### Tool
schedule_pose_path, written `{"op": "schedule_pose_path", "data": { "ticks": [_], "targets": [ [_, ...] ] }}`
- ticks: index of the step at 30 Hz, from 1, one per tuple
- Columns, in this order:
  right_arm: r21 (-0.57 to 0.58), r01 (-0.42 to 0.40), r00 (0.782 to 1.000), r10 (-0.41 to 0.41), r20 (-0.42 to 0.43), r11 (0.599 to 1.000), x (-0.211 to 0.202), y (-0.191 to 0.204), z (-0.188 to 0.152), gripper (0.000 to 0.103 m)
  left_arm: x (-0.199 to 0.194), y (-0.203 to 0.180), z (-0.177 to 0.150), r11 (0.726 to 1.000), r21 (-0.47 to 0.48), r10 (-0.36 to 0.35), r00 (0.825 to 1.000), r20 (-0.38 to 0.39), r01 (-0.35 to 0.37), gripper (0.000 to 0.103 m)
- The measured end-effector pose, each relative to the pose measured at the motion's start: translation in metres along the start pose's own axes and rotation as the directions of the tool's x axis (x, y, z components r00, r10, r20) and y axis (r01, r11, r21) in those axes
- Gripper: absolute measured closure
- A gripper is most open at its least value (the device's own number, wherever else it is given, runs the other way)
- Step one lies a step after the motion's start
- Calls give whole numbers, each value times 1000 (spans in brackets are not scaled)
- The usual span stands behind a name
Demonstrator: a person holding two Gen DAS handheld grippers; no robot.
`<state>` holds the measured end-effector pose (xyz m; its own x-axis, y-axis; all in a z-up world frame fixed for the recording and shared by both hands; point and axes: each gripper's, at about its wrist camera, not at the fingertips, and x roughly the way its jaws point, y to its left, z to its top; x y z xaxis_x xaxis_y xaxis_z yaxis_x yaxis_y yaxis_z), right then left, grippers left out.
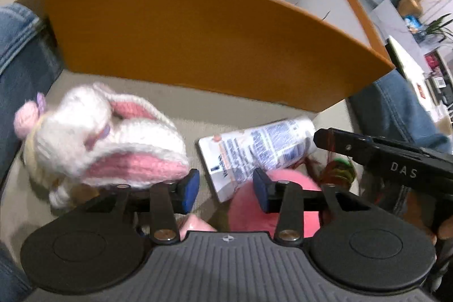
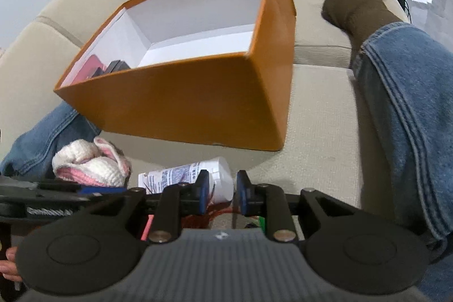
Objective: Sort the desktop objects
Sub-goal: 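Grasp the Vaseline tube with left tool while right tool grasps red feather toy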
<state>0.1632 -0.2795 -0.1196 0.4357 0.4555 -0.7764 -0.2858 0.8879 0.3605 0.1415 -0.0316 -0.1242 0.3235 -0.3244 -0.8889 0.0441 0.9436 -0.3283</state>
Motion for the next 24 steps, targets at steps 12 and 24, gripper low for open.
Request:
{"op": "schedule_pose_path", "data": {
  "ticks": [12,24],
  "targets": [
    [19,-24,1000,24,-4,1000,7,-3,-3,84,14,16,0,991,-75,-104,993,57,108,65],
    [71,39,999,-40,14,997,-6,-15,-2,86,-22,-19,4,953,111,-299,938,175,283,76]
  ]
}}
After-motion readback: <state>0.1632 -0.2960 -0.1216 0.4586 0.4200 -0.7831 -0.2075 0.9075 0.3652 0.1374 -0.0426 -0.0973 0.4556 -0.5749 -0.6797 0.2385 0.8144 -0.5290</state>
